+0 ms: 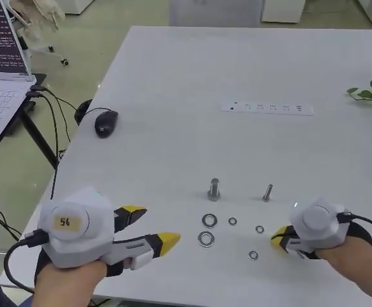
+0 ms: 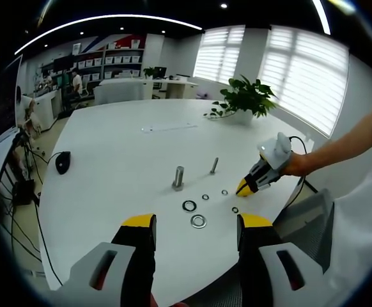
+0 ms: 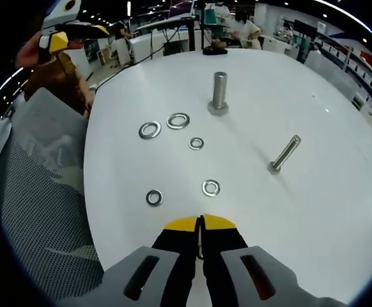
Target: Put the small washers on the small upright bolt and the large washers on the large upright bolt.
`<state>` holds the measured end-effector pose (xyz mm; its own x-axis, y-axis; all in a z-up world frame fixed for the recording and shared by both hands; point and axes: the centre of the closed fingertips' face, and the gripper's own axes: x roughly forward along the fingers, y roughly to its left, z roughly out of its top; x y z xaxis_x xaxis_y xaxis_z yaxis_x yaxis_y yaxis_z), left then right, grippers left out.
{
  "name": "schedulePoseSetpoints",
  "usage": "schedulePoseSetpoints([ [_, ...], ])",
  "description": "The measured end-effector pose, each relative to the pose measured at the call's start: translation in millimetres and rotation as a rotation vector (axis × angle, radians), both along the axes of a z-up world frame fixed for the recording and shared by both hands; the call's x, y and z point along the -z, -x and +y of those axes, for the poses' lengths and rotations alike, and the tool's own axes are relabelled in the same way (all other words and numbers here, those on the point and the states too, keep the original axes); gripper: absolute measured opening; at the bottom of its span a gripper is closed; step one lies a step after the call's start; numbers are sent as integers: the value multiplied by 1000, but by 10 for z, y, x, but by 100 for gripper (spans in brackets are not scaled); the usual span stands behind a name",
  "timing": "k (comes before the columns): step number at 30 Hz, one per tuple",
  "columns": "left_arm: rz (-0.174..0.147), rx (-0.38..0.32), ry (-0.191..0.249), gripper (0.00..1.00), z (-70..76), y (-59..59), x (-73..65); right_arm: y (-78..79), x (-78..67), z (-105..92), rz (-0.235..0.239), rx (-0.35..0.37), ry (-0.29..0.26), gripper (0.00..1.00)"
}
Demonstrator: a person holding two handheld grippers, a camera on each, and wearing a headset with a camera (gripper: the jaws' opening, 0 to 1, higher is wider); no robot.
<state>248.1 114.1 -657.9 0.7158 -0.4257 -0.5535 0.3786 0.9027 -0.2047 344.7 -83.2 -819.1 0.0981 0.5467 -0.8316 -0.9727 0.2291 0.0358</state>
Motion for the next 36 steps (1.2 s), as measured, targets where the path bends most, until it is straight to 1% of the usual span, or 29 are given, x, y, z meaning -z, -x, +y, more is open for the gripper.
schedulePoseSetpoints([
  [2, 0, 0, 2, 50, 1, 2, 2, 35, 60, -63, -11, -28, 45, 5],
  [3, 2, 2, 0, 50, -2, 2, 4, 11, 19, -28, -20, -8, 14, 8],
  [4, 2, 3, -3, 50, 0, 4, 5, 8, 24, -39, -18, -6, 17, 13],
  [5, 1, 2, -3, 50, 5, 3, 1, -11, 3, -63, -25, 1, 4, 14],
  [7, -2, -3, 0, 50, 12, 2, -10, -38, -16, -92, -32, 13, -22, 15],
  [8, -2, -3, 0, 50, 14, 2, -10, -28, -15, -125, -29, 15, -21, 17],
  [10, -1, -6, 0, 50, 21, 10, -6, -22, 5, -233, -34, 15, 2, 18],
  [13, 3, -6, 3, 50, 23, 16, 15, -8, -10, -373, -34, 25, 0, 19],
  [16, 5, -3, 4, 50, 16, 15, 24, -14, -7, -497, -42, 41, 16, 20],
  [18, 6, -1, 5, 50, 9, 9, 32, -15, 10, -561, -32, 52, 19, 20],
  [22, 5, 7, 4, 50, -9, -9, 21, 23, 23, -631, -26, 47, 32, 21],
  [24, 5, 11, 3, 50, -17, -15, 18, 30, 38, -640, -20, 40, 34, 21],
  [26, 5, 12, 2, 50, -20, -21, 15, 34, 36, -638, -24, 32, 35, 21],
  [29, 5, 13, 0, 50, -20, -23, 16, 39, 38, -626, -30, 1, 51, 21],
  [32, 6, 14, 0, 50, -21, -18, 19, 50, 42, -616, -54, -86, 84, 21],
  [34, 7, 15, -1, 50, -25, -14, 20, 62, 38, -609, -61, -145, 107, 20],
  [35, 7, 16, -1, 50, -29, -12, 20, 69, 39, -600, -64, -179, 117, 20],
  [36, 7, 17, -1, 50, -35, -7, 19, 91, 39, -592, -63, -232, 132, 19],
])
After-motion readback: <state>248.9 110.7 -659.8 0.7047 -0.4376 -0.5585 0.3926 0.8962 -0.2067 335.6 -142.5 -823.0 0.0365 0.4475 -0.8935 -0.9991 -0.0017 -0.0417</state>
